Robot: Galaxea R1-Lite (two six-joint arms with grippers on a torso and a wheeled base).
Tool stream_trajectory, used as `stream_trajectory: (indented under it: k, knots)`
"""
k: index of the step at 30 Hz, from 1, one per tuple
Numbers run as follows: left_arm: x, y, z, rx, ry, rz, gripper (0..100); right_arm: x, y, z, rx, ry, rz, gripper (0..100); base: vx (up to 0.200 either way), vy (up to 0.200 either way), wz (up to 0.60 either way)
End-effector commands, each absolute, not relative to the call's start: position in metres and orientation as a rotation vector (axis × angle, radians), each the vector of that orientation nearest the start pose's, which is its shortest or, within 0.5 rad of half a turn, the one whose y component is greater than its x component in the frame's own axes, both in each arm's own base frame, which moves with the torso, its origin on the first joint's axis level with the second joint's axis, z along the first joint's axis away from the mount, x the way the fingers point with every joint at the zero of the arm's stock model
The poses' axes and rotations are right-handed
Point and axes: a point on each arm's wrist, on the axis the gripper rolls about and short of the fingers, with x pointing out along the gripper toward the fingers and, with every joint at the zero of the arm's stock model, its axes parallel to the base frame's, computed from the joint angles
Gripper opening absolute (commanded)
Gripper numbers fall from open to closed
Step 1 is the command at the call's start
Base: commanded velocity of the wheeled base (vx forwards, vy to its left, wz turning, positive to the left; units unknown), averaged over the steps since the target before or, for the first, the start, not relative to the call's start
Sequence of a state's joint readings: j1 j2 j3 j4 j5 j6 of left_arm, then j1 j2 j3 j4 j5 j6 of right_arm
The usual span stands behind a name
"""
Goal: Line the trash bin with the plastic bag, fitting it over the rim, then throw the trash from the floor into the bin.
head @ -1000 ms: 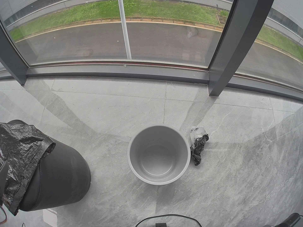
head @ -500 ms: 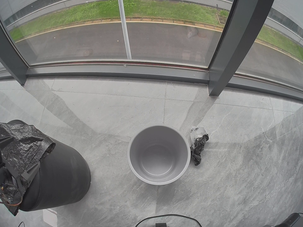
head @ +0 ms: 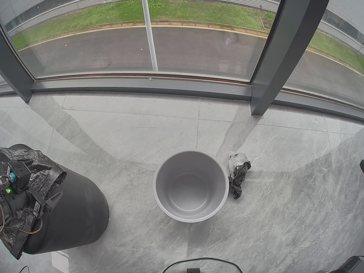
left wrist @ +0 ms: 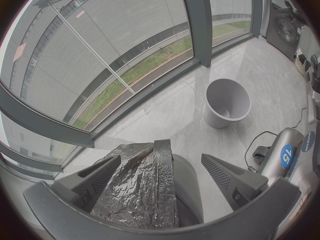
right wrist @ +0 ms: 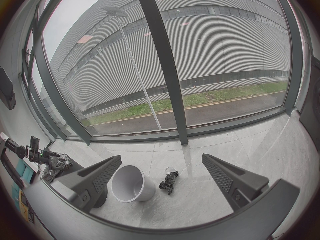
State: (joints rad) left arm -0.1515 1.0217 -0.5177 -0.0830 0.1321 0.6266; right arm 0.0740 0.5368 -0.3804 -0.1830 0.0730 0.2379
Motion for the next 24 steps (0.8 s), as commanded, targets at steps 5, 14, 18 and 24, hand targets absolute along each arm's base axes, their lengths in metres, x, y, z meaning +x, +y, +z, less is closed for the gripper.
stream_trajectory:
  k: [5,14,18,24]
  knots:
    - [0.153,-0.018,0.182,0.701,0.48,-0.131,100,0.027,0.004,0.198,0.236,0.0,0.155,100,0.0,0.0,0.0]
    - [0.172,-0.017,0.177,0.743,0.494,-0.051,100,0.025,0.004,0.196,0.237,-0.001,0.175,100,0.0,0.0,0.0]
    - [0.177,-0.016,0.176,0.764,0.494,-0.01,100,0.025,0.004,0.192,0.237,0.01,0.175,100,0.0,0.0,0.0]
    - [0.183,-0.017,0.177,0.777,0.473,0.025,100,0.024,0.004,0.192,0.237,0.006,0.176,100,0.0,0.0,0.0]
